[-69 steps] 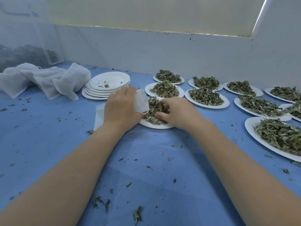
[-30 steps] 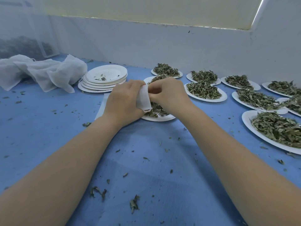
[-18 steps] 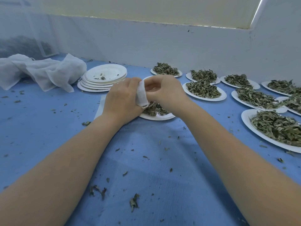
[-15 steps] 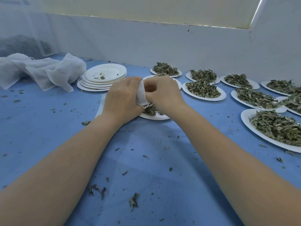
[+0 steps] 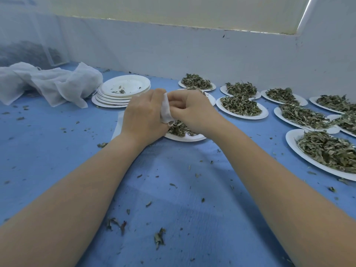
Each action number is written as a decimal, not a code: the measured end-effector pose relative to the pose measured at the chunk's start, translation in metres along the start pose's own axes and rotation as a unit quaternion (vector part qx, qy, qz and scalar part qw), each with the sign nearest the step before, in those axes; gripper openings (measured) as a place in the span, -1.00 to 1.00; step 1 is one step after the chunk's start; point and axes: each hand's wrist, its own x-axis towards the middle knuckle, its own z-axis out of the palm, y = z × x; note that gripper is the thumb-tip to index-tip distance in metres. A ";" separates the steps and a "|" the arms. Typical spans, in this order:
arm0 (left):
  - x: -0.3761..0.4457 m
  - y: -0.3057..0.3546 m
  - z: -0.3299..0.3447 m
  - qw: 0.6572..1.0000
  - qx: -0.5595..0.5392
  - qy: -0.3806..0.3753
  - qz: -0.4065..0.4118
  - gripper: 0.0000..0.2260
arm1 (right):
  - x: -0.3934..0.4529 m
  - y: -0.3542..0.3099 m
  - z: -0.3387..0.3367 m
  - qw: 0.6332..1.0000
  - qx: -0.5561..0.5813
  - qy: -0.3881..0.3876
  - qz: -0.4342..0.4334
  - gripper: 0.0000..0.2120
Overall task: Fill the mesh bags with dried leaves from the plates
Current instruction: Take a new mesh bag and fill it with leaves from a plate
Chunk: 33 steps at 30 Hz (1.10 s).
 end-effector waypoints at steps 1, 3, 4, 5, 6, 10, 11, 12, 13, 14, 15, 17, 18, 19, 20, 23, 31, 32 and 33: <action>0.001 -0.001 0.001 1.000 0.009 0.001 -0.008 -0.64 | 0.000 0.001 -0.001 0.999 0.030 0.011 -0.001 -0.74; 0.001 -0.006 0.003 0.998 0.041 0.005 -0.043 -0.71 | 0.001 0.006 -0.003 0.994 0.075 0.080 0.005 -0.81; 0.001 -0.009 0.004 0.996 0.058 0.005 -0.064 -0.71 | 0.002 0.010 -0.005 0.992 0.049 0.115 0.014 -0.84; 0.001 -0.013 0.005 0.994 0.070 0.006 -0.086 -0.70 | 0.003 0.015 -0.005 0.992 -0.007 0.127 0.023 -0.87; 0.001 -0.016 0.006 0.991 0.079 0.009 -0.110 -0.70 | 0.003 0.019 -0.005 0.990 -0.078 0.112 0.030 -0.87; 0.000 -0.025 0.012 0.981 0.097 0.005 -0.165 -0.69 | -0.002 0.028 -0.002 0.968 -0.242 -0.044 0.042 -0.62; 0.000 -0.026 0.013 0.982 0.099 0.010 -0.160 -0.70 | -0.003 0.027 -0.001 0.966 -0.247 -0.065 0.046 -0.58; -0.001 -0.025 0.014 0.983 0.101 0.013 -0.155 -0.71 | -0.004 0.026 -0.001 0.963 -0.253 -0.074 0.047 -0.56; 0.000 -0.025 0.015 0.983 0.102 0.013 -0.150 -0.70 | -0.003 0.025 -0.002 0.960 -0.265 -0.074 0.047 -0.57; 0.000 -0.025 0.015 0.984 0.102 0.010 -0.147 -0.69 | -0.003 0.024 -0.004 0.957 -0.280 -0.068 0.045 -0.59; 0.000 -0.025 0.015 0.984 0.102 0.007 -0.145 -0.68 | -0.002 0.023 -0.007 0.951 -0.300 -0.058 0.042 -0.60; 0.000 -0.025 0.014 0.984 0.102 0.007 -0.146 -0.67 | 0.000 0.020 -0.012 0.935 -0.347 -0.049 0.045 -0.61; 0.000 -0.026 0.014 0.984 0.101 0.008 -0.147 -0.67 | 0.000 0.019 -0.013 0.929 -0.363 -0.057 0.051 -0.62; -0.001 -0.025 0.014 0.984 0.098 0.007 -0.149 -0.66 | 0.000 0.018 -0.013 0.926 -0.366 -0.070 0.057 -0.65; 0.000 -0.025 0.014 0.984 0.096 0.004 -0.149 -0.65 | 0.000 0.017 -0.012 0.927 -0.360 -0.082 0.062 -0.68; 0.000 -0.023 0.014 0.986 0.092 0.000 -0.140 -0.65 | 0.001 0.017 -0.008 0.935 -0.340 -0.083 0.056 -0.74; -0.001 -0.019 0.010 0.990 0.079 -0.017 -0.113 -0.62 | 0.000 0.011 -0.032 0.977 -0.210 0.016 0.038 -0.82; 0.000 -0.018 0.010 0.990 0.081 -0.024 -0.111 -0.61 | 0.000 0.011 -0.036 0.982 -0.185 0.028 0.039 -0.84; 0.000 -0.017 0.008 0.990 0.084 -0.032 -0.108 -0.59 | 0.000 0.011 -0.040 0.985 -0.163 0.038 0.038 -0.85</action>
